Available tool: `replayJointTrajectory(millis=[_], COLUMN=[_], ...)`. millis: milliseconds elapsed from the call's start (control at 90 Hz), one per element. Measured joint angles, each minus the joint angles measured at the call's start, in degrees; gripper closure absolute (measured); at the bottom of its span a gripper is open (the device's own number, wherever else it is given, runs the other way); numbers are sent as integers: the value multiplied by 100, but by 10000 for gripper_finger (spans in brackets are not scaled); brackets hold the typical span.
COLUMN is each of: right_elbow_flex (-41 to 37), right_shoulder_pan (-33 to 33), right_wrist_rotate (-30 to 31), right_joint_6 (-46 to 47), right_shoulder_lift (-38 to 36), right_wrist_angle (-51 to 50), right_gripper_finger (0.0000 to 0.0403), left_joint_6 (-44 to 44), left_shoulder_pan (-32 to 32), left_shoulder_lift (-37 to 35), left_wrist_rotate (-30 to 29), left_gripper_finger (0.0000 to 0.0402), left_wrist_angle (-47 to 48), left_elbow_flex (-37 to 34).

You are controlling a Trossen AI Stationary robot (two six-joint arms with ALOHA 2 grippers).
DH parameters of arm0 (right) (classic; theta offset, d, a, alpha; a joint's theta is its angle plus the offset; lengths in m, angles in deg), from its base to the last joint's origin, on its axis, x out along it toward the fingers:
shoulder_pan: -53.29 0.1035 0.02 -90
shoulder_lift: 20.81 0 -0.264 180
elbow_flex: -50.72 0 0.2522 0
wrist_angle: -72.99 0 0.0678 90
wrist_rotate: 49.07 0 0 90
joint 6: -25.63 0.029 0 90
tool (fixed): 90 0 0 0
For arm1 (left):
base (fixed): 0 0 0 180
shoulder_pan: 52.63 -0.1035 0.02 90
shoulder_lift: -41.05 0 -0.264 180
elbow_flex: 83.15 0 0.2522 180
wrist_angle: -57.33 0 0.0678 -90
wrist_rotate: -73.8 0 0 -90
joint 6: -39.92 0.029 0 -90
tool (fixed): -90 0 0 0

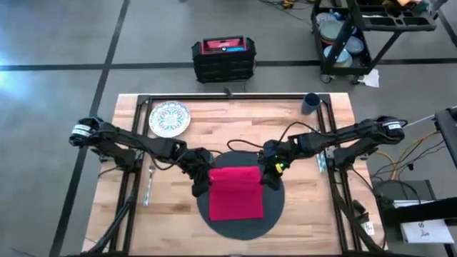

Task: Set table place
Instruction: Fold the red napkin on the table

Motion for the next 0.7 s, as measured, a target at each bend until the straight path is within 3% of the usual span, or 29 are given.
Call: replayJointTrajectory(millis=[344,700], right_elbow_flex=[-380,-519], right_shoulder_pan=[172,380], right_wrist_rotate=[-16,-73], right_joint_6=[208,329], right_shoulder_lift=[0,332], right_wrist_angle=[353,909], right_gripper_finger=[403,403], left_joint_6=[-48,-61], left_shoulder_pan=[129,158], left_shoulder_lift=[601,630], left_wrist_rotate=[330,403], left_gripper_finger=[401,401], left_wrist_angle=[-406,-343], left_elbow_flex=[0,-2])
